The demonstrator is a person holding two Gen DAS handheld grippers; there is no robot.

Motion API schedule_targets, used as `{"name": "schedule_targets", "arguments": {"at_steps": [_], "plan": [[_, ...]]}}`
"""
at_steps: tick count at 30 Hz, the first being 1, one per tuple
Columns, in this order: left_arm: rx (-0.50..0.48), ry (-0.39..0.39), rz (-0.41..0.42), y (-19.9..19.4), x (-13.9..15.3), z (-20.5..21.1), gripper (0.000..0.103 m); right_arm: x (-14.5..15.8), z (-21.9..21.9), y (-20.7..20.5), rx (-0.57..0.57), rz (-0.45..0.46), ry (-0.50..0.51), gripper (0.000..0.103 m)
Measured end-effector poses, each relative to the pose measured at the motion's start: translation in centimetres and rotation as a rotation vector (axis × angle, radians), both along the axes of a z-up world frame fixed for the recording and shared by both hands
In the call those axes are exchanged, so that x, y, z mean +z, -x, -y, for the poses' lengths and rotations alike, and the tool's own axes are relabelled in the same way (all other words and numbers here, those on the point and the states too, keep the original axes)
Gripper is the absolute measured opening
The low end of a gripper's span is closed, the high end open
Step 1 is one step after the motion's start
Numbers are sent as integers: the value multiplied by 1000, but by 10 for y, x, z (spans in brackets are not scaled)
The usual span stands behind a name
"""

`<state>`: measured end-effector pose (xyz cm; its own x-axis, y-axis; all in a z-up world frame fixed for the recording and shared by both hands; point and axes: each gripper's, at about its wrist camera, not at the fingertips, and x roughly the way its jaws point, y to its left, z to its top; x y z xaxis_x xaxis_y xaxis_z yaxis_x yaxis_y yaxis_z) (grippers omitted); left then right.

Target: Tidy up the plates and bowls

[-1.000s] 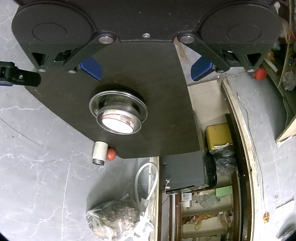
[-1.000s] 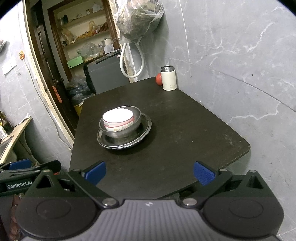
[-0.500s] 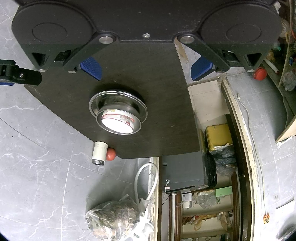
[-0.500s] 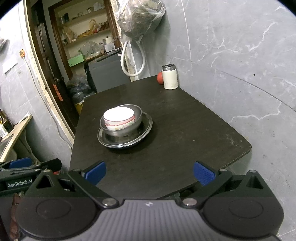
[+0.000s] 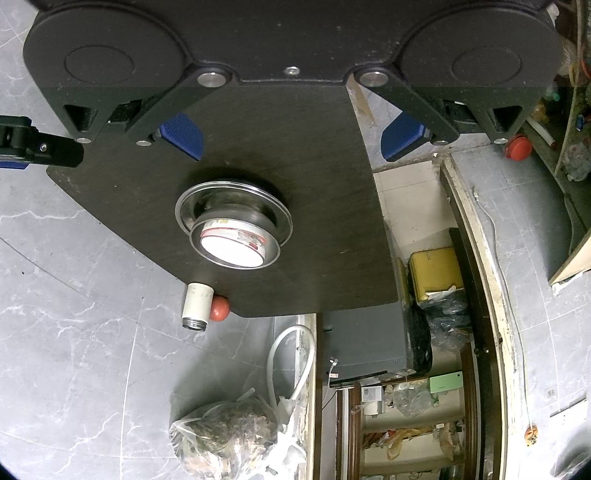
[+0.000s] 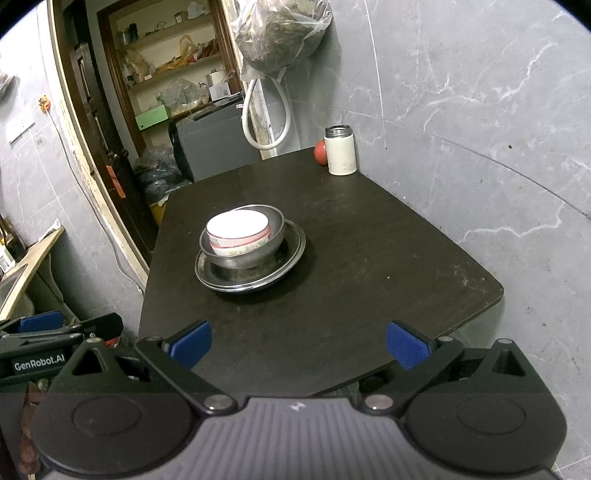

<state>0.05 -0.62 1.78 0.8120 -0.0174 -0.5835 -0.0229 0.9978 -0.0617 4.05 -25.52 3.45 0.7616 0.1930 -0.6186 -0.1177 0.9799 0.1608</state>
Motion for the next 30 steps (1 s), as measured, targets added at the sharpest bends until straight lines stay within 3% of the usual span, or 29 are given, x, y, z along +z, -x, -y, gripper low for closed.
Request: {"name": "schedule_targets", "arguments": {"at_steps": [30], "plan": [[6, -9, -21, -3, -6, -3, 102, -5, -3, -3, 2, -9, 9, 103]]}}
